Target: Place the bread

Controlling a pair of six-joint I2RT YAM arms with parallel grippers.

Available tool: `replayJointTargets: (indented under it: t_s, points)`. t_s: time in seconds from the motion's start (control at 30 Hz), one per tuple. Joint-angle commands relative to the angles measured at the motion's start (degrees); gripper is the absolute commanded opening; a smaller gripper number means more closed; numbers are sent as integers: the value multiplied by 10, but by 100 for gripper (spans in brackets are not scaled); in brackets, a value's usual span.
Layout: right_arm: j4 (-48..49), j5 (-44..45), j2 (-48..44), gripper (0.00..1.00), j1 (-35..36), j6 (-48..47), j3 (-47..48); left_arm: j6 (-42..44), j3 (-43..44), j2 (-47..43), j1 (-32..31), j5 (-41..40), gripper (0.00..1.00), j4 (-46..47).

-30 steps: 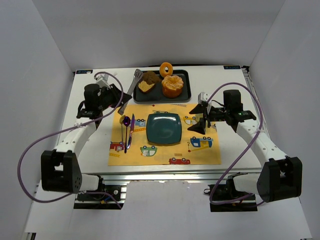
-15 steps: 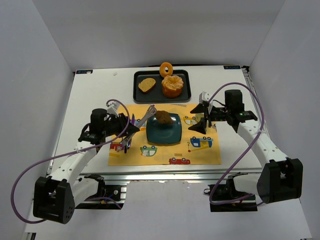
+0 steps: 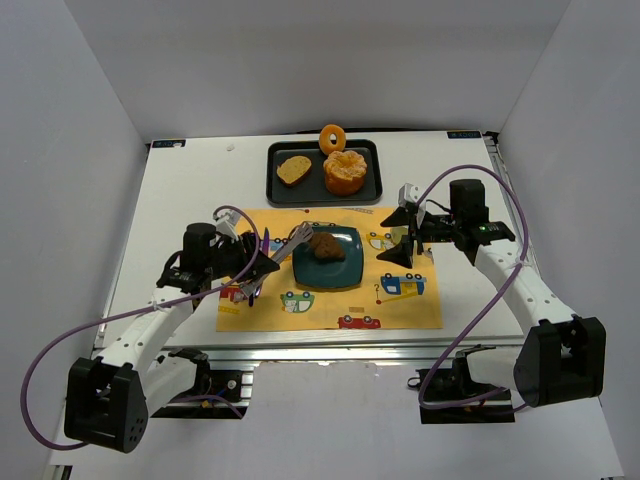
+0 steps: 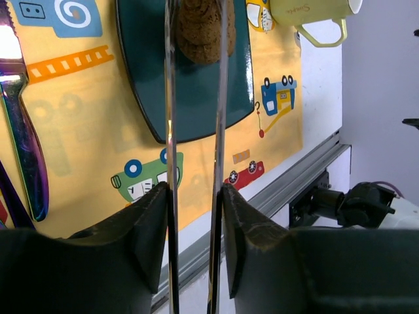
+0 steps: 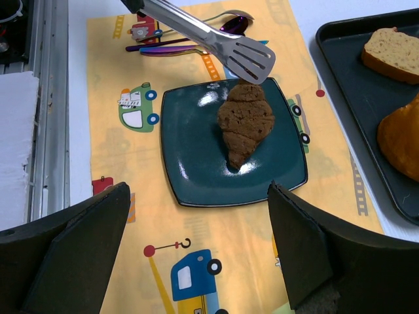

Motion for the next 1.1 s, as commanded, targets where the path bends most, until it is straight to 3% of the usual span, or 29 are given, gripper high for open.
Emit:
replayJointTargets:
  t_s: [0.0,0.23,0.43,0.53,0.6,0.67,0.7,0.87,1.07]
  points:
    - [-7,-8,-17,89,-3,-10,-7,7,21,-14,-3,-1,48,3]
    - [-8,-12,-19,89,-3,-9,-11,12,43,-16,-3,-7,52,-9]
    - [-9,-15,-19,90,-3,-12,-11,23,87,-12,-2,-59,49,-35]
    - [-11,-15,-20,89,-3,-13,-11,29,109,-3,0,-97,35,-48]
    - [-11,-14,-21,89,-3,-15,-10,50,132,7,9,-141,14,-73]
    - [-13,-14,-22,89,-3,-20,-10,69,145,22,40,-194,1,-97]
    - [-13,-13,-22,89,-3,-23,-10,78,152,29,55,-217,0,-104]
    - [-18,-11,-19,89,-3,-34,-8,179,146,102,201,-274,0,-70]
    - [-35,-13,-19,89,-3,-49,-3,241,122,228,254,-247,0,60]
